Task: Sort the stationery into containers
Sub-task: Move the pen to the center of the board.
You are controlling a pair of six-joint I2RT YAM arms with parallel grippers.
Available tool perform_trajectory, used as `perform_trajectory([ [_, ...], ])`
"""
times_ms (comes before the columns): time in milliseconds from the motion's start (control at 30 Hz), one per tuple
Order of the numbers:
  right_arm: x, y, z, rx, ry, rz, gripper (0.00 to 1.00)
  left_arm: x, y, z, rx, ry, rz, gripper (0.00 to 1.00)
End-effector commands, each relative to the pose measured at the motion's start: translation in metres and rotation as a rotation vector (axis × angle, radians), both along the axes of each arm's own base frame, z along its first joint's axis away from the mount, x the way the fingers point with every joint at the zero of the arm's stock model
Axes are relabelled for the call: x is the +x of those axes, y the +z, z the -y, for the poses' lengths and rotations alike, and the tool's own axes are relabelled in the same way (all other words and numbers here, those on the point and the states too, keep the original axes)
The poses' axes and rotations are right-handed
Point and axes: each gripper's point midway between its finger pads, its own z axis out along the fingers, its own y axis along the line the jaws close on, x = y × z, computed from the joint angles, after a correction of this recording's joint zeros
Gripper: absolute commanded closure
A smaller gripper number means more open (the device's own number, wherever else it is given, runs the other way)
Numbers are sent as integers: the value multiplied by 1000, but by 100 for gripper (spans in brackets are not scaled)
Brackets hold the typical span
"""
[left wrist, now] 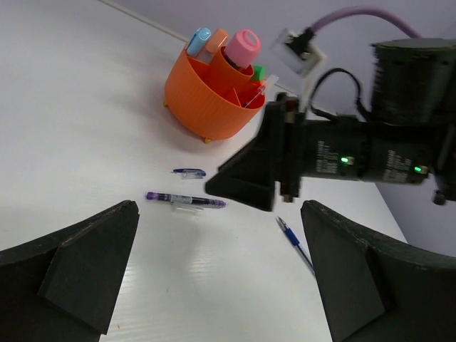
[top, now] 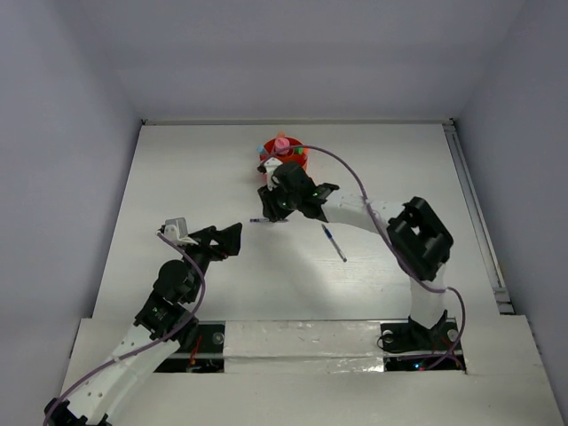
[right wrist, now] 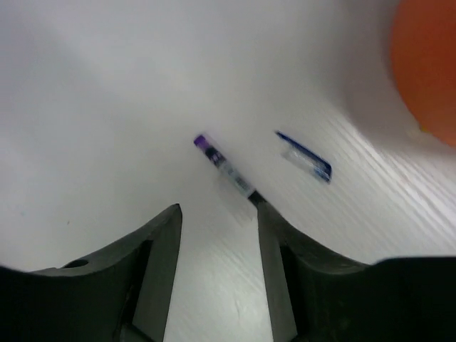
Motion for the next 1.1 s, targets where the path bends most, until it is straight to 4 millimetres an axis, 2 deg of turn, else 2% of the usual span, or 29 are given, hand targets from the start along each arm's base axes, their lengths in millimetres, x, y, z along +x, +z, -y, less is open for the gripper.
perform_trajectory([
  [0, 1, 38, 8, 184, -230, 12, 63, -3, 19, 4, -44, -26, 56, 3],
  [33, 1, 39, 16, 186, -273, 7, 74, -3, 19, 4, -46, -29, 59, 3],
  [100, -5, 24, 24, 184, -342, -45, 96, -4, 22, 5, -51, -36, 65, 3],
  [133, -6, 20, 26, 183, -359, -60, 97, -4, 21, 5, -51, -38, 63, 3],
  [167, -7, 11, 26, 184, -384, -91, 96, -4, 21, 6, -52, -40, 62, 3],
  [233, -10, -1, 26, 176, -399, -126, 77, -5, 21, 6, -54, -46, 63, 3],
  [267, -10, -5, 26, 180, -415, -141, 67, -5, 21, 7, -54, -48, 63, 3],
  [300, -10, -12, 26, 170, -427, -151, 49, -6, 21, 7, -57, -52, 65, 3],
  [400, -7, -23, 25, 163, -453, -170, 35, -8, 23, 8, -65, -59, 70, 3],
  [467, 1, -22, 24, 168, -471, -171, 35, -8, 23, 8, -68, -60, 73, 3],
  [533, 10, -32, 29, 155, -492, -191, 34, -9, 22, 8, -68, -65, 71, 3],
  [600, 14, -31, 24, 169, -496, -199, 34, -9, 23, 9, -70, -70, 72, 3],
  [767, 29, -42, 30, 147, -532, -198, 35, -10, 22, 10, -77, -78, 70, 3],
  [833, 35, -41, 27, 142, -535, -186, 37, -10, 22, 11, -78, -83, 71, 3],
  [867, 33, -52, 30, 102, -536, -197, 38, -9, 21, 12, -76, -81, 69, 3],
  [933, 39, -51, 28, 93, -541, -189, 43, -8, 19, 12, -71, -81, 61, 3],
  [1067, 44, -57, 32, 65, -564, -175, 45, -4, 10, 13, -53, -71, 29, 6],
])
